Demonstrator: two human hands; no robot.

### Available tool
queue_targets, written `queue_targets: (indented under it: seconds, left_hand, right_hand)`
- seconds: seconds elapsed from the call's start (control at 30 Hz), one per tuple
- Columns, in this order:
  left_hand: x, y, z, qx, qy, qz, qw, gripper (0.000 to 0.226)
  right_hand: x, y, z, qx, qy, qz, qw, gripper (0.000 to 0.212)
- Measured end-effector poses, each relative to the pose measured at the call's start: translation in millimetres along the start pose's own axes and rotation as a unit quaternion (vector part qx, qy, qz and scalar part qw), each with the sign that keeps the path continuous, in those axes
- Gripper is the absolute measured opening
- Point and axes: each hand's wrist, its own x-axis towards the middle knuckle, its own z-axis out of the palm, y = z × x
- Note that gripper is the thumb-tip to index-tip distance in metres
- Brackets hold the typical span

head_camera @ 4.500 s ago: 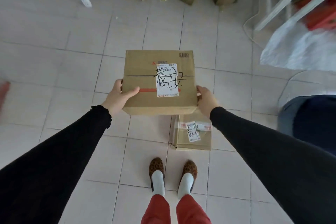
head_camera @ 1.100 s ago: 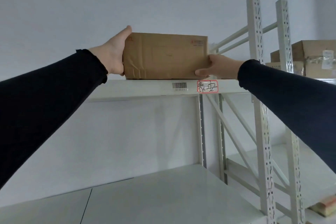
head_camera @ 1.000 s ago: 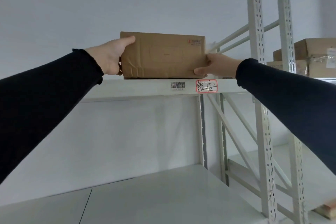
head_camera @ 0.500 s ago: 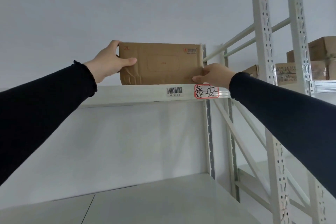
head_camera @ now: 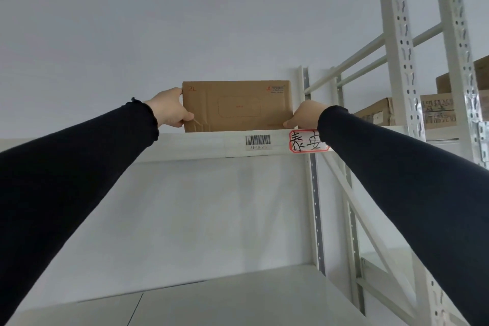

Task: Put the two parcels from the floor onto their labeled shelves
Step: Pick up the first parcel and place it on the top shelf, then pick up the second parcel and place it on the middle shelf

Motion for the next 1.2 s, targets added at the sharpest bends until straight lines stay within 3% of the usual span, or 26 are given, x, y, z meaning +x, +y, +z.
queue_targets:
  seconds: [0.17, 0.37, 0.53, 0.73, 0.93, 1.2]
  left_hand:
    - [-14, -4, -6, 0.061, 0.008, -0.008, 0.998, 0.086]
    - [-67, -21, -26, 0.186, 0.082, 0.137, 0.970, 0.046]
    - [-133, -51, -48, 0.243, 0.105, 0.236, 0.935, 0.038]
    - [-242, -119, -81, 0.286, 0.041, 0.281, 0.915, 0.040]
    - [-341, -203, -90, 0.305, -0.101, 0.217, 0.922, 0.048]
    - [-470, -272, -86, 0.306, -0.207, 0.126, 0.921, 0.052]
  right_hand:
    - [-10, 1, -2, -0.041, 0.065, -0.002, 0.997, 0.035]
    - [-63, -9, 9, -0.062, 0.237, -0.116, 0.962, 0.031]
    - [-141, -44, 34, -0.095, 0.281, -0.211, 0.932, 0.031]
    - [-258, -97, 90, -0.137, 0.171, -0.202, 0.955, 0.034]
    - [-370, -130, 161, -0.166, 0.039, -0.160, 0.972, 0.034]
    - [-489, -145, 230, -0.179, -0.112, -0.150, 0.966, 0.041]
